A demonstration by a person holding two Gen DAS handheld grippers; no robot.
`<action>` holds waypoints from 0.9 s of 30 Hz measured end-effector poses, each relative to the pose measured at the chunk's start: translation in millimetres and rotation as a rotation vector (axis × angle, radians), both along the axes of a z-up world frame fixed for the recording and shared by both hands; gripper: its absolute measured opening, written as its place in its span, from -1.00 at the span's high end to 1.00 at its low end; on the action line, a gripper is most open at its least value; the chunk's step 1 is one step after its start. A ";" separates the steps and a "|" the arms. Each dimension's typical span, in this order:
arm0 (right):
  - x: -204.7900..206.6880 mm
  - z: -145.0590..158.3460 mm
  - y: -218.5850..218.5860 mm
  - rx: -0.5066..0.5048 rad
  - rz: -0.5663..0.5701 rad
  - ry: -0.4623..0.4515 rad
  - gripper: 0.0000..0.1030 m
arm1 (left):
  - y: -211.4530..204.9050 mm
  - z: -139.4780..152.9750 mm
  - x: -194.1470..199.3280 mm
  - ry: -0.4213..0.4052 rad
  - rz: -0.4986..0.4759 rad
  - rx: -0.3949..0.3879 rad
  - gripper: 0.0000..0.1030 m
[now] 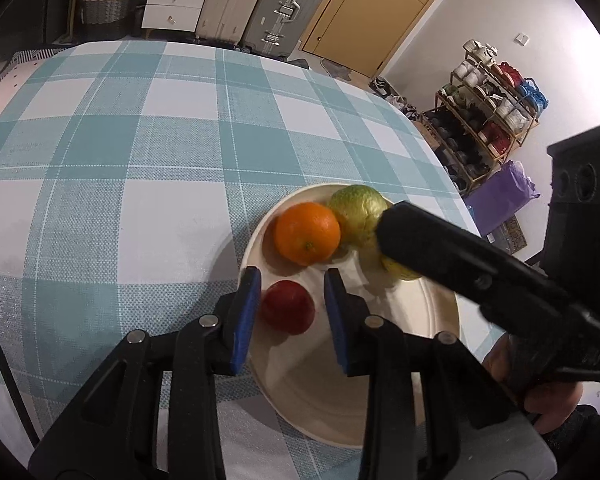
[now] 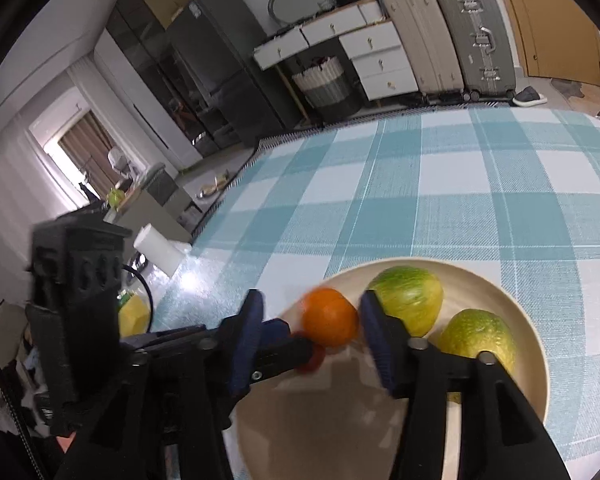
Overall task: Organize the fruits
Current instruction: 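Place the tomato and orange on the cream plate beside the citrus, then open both tools and withdraw toward the remaining fruits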
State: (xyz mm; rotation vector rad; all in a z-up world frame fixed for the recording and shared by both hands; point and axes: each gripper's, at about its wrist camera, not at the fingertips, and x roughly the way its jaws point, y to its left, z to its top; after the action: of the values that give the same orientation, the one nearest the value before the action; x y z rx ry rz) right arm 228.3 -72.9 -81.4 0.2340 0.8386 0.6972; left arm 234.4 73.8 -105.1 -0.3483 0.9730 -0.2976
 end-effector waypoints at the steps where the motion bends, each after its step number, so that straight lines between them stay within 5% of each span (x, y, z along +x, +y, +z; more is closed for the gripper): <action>1: -1.4 1.7 -1.9 0.003 -0.008 -0.009 -0.33 | 0.1 0.8 -1.1 -0.002 0.001 0.001 0.39; 18: -39.0 13.4 -49.6 0.044 -0.091 -0.050 -0.41 | -8.8 29.3 -39.5 -0.068 0.028 0.063 0.22; 27: -66.2 24.6 -60.7 0.020 -0.111 -0.117 -0.41 | -17.8 59.7 -72.7 -0.152 0.052 0.126 -0.22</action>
State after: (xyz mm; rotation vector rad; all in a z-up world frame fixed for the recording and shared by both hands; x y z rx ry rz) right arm 162.0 -133.6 -56.8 0.2536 0.7019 0.6094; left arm 161.7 56.1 -45.4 -0.2319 0.8278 -0.2107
